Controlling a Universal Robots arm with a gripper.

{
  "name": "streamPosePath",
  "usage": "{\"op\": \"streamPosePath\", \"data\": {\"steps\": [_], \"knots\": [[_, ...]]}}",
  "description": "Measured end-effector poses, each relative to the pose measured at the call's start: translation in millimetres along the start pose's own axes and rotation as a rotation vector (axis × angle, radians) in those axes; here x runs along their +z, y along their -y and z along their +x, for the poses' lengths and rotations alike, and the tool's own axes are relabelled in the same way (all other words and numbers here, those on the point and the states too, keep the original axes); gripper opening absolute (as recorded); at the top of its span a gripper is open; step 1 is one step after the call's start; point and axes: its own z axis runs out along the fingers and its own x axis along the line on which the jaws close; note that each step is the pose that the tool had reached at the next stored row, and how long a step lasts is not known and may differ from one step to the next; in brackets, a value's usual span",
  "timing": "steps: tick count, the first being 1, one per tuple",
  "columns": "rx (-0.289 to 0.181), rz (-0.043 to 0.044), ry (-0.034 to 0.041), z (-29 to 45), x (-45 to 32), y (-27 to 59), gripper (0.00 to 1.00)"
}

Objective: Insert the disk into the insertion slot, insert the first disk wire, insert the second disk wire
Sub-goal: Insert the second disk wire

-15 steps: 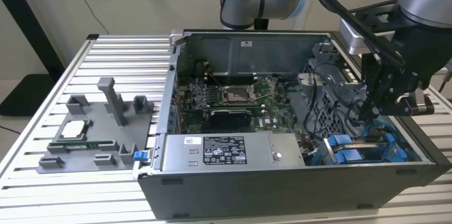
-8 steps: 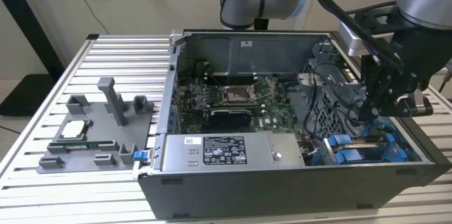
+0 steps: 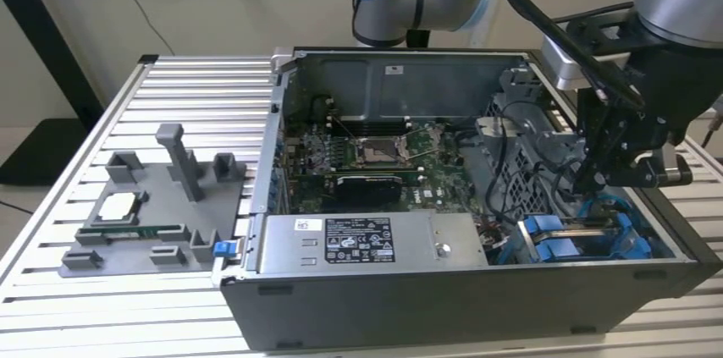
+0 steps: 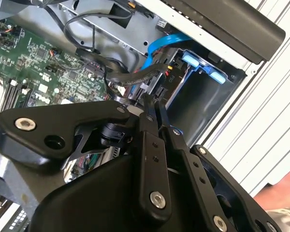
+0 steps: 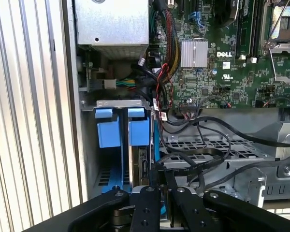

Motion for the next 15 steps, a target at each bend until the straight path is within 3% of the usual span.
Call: {"op": "streamPosePath", "data": {"steps": [9, 15], "knots": [[0.000, 0.0009, 0.0001, 0.0, 0.8, -0.1, 0.00], [-0.001, 0.0104, 0.0006, 1.6, 7.3, -0.9, 0.00]]}}
